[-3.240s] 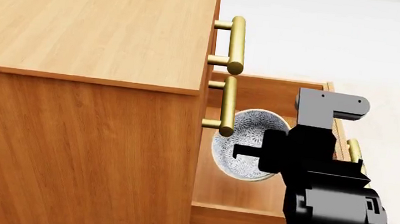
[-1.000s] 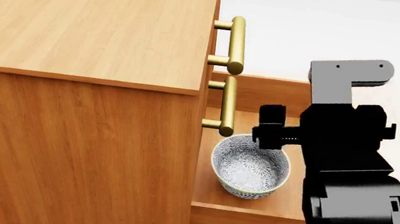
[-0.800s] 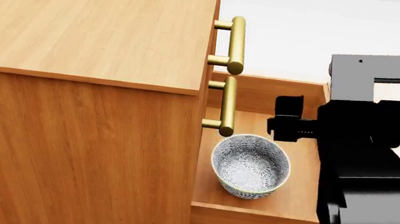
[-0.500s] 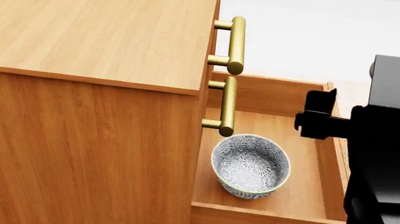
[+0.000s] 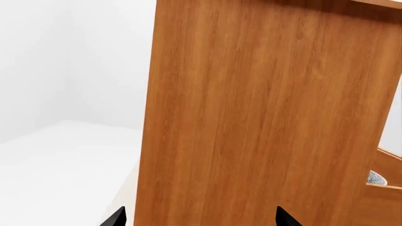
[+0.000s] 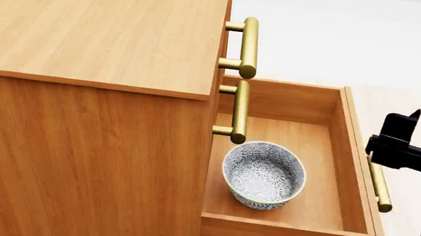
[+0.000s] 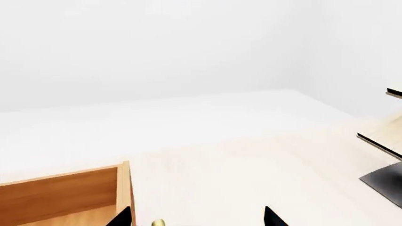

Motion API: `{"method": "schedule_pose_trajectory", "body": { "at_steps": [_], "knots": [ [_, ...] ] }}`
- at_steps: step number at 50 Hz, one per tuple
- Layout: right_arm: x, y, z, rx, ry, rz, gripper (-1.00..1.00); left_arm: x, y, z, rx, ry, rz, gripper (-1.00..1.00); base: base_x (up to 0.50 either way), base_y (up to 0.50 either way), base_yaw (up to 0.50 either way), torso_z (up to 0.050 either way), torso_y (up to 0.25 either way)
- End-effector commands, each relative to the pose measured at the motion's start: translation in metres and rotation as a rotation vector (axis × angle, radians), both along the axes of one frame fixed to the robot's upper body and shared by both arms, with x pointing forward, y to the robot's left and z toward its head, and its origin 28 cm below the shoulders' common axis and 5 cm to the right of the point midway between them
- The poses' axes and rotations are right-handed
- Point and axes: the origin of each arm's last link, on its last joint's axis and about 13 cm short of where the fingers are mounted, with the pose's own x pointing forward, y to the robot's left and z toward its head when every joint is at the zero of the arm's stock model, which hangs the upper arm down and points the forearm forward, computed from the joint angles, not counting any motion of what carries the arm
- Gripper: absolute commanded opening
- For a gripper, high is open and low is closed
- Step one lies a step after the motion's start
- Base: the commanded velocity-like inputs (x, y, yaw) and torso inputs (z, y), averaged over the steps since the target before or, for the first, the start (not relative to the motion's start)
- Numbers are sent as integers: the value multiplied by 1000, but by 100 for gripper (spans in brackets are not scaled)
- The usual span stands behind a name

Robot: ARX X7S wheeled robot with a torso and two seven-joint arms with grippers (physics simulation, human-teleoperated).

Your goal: Put the bowl in the bottom drawer of the cabinet and close it.

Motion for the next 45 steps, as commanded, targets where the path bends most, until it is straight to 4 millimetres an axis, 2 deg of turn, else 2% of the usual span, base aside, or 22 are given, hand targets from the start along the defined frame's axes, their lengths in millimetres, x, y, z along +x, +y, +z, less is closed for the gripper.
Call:
{"method": "schedule_pose_trajectory", "body": {
  "at_steps": [1,21,45],
  "knots": [
    [-17,-12,-5,35,-31,-54,100,0,0,-1,1,-5,-2,100,0,0,0,0,0],
    [-39,-24,-27,82,-24,-108,100,1,0,0,4,0,3,100,0,0,0,0,0],
    [-52,-29,-53,98,24,-129,100,-1,0,2,2,0,4,100,0,0,0,0,0]
  ]
}}
